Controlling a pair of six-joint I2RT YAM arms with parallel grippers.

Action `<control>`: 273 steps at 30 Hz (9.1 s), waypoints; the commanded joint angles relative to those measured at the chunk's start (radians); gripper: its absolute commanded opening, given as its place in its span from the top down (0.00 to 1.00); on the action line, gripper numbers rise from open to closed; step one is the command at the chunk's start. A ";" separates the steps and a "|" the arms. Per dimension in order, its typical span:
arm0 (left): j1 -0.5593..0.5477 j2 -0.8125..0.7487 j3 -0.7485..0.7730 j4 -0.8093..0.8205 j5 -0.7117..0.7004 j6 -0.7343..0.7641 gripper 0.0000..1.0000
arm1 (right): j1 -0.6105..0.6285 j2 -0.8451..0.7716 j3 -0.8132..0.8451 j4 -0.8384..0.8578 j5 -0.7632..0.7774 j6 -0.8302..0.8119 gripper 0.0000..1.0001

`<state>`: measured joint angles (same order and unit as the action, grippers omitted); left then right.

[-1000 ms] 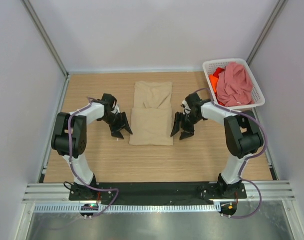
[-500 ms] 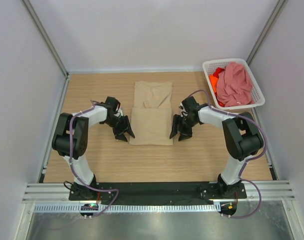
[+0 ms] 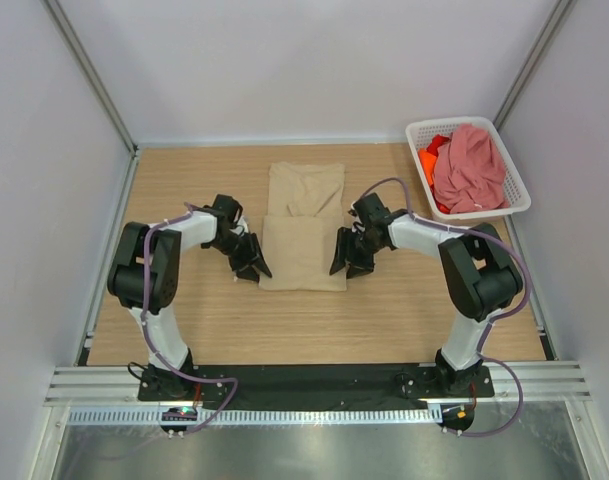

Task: Fold and stack the t-shirts
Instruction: Fold the tshirt

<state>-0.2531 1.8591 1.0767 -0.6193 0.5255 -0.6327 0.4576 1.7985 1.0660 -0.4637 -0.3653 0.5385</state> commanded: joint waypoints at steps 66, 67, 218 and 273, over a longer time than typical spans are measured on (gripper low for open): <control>0.012 0.086 0.566 -0.151 -0.001 -0.131 1.00 | -0.169 0.114 0.459 -0.153 -0.187 0.043 0.99; 0.014 0.095 0.589 -0.148 0.001 -0.133 1.00 | -0.174 0.125 0.469 -0.153 -0.192 0.043 0.99; 0.020 0.236 0.339 0.061 0.049 -0.122 0.79 | -0.209 0.340 0.232 0.234 -0.482 0.117 0.99; 0.089 0.305 0.930 -0.129 -0.185 0.197 0.13 | -0.295 0.443 1.098 -0.507 -0.182 -0.092 0.59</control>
<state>-0.1677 2.2055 2.0514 -0.6968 0.4149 -0.5571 0.1608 2.4222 2.2303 -0.8337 -0.5808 0.5339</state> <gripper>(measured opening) 0.861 0.398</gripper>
